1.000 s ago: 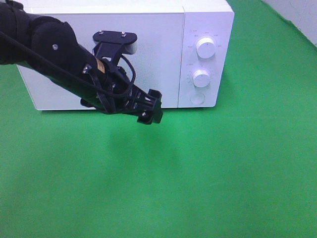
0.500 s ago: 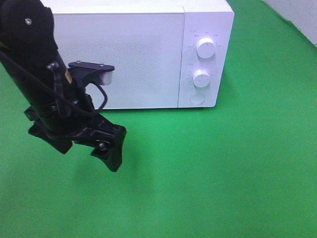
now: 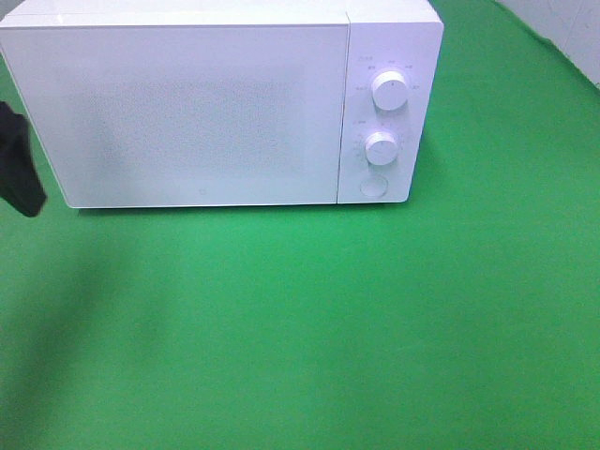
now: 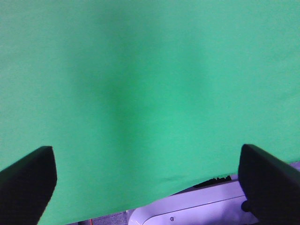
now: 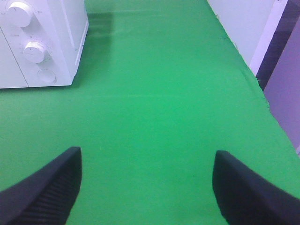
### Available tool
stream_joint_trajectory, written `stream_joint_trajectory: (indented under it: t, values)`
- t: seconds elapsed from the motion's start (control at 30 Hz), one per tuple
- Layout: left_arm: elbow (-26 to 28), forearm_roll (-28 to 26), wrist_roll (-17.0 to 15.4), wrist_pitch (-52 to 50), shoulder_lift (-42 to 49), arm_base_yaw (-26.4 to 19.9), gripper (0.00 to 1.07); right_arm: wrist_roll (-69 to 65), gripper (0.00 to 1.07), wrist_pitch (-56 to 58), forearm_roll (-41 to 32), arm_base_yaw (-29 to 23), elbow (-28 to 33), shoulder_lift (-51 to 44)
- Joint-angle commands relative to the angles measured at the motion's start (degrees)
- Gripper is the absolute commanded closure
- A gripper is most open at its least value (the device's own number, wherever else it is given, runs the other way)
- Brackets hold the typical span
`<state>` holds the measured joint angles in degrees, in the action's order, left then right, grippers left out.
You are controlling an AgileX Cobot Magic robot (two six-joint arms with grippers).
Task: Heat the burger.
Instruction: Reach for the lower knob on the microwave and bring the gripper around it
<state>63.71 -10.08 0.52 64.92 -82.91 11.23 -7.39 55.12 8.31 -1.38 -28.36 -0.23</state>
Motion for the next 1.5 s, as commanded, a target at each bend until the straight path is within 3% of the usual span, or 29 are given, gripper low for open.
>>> stream_joint_trajectory:
  t: [0.03, 0.07, 0.23, 0.3, 0.4, 0.67, 0.77, 0.9, 1.0, 1.2, 1.5]
  values:
    - [0.34, -0.40, 1.78, 2.29, 2.35, -3.95, 0.08, -0.17, 0.33, -0.11, 0.29, 0.23, 0.06, -1.60]
    - [0.34, -0.52, 2.81, 3.78, 3.90, -7.56, 0.08, -0.17, 0.33, -0.11, 0.29, 0.23, 0.06, -1.60]
    - [-1.09, -0.80, 3.72, 4.76, 8.19, -12.83, 0.08, -0.17, 0.33, -0.11, 0.29, 0.23, 0.06, -1.60]
    - [-5.90, -1.38, 3.72, 2.01, 13.69, -14.95, 0.08, -0.17, 0.33, -0.11, 0.29, 0.23, 0.06, -1.60]
    - [-7.39, -1.09, 3.72, 1.49, 15.24, -14.95, 0.08, -0.17, 0.33, -0.11, 0.29, 0.23, 0.06, -1.60]
    - [-20.34, -0.06, 3.78, -1.60, 30.08, -14.95, 0.08, -0.17, 0.33, -0.11, 0.29, 0.23, 0.06, -1.60]
    - [-21.26, 0.06, 3.78, -1.95, 31.57, -14.95, 0.08, -0.17, 0.33, -0.11, 0.29, 0.23, 0.06, -1.60]
    - [-28.19, 0.17, 4.01, -5.61, 42.91, -14.95, 0.08, -0.17, 0.33, -0.11, 0.29, 0.23, 0.06, -1.60]
    - [-29.22, 0.17, 4.01, -6.36, 44.98, -14.95, 0.08, -0.17, 0.33, -0.11, 0.29, 0.23, 0.06, -1.60]
    - [-32.83, 1.20, 4.01, -5.79, 57.93, -14.95, 0.08, -0.17, 0.33, -0.11, 0.29, 0.23, 0.06, -1.60]
    - [-34.21, 1.95, 3.27, -3.67, 65.26, -14.95, 0.08, -0.17, 0.33, -0.11, 0.29, 0.23, 0.06, -1.60]
